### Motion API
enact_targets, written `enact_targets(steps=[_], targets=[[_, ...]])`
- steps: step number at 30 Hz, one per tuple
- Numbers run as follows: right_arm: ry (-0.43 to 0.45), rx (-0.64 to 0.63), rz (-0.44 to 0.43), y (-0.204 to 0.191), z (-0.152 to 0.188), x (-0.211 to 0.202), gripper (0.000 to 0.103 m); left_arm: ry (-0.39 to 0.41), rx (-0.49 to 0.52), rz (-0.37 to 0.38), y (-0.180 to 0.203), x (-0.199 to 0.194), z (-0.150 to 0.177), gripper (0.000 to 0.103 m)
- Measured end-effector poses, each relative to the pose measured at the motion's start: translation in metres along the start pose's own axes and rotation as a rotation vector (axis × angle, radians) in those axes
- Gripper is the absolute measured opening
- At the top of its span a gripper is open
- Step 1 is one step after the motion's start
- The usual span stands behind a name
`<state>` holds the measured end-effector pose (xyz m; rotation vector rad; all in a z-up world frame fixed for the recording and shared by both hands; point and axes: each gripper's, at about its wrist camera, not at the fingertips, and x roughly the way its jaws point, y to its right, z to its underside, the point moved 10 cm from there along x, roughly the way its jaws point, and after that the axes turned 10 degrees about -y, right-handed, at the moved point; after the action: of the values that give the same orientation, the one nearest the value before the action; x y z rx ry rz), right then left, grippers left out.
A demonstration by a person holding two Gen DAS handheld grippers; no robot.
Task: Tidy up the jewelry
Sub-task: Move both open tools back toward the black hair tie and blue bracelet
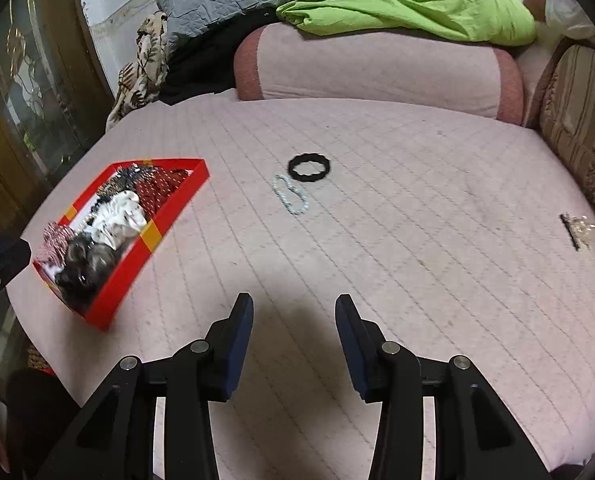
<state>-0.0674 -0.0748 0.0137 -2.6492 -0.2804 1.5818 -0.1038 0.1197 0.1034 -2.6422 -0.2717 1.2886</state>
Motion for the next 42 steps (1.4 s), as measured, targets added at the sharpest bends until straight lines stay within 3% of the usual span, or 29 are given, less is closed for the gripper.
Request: enact_targets(steps=[8, 18, 42], targets=[[0.024, 0.001, 0.015, 0.007, 0.008, -0.01, 0.05, -0.03, 0.038, 0.052, 0.03, -0.008, 0.01, 0.052], [0.029, 0.016, 0.016, 0.017, 0.011, -0.013, 0.053, -0.074, 0.044, 0.075, 0.04, -0.004, 0.018, 0.052], [-0.063, 0.071, 0.007, 0.049, 0.014, 0.035, 0.054, -0.221, 0.084, 0.14, 0.072, 0.057, 0.029, 0.053]])
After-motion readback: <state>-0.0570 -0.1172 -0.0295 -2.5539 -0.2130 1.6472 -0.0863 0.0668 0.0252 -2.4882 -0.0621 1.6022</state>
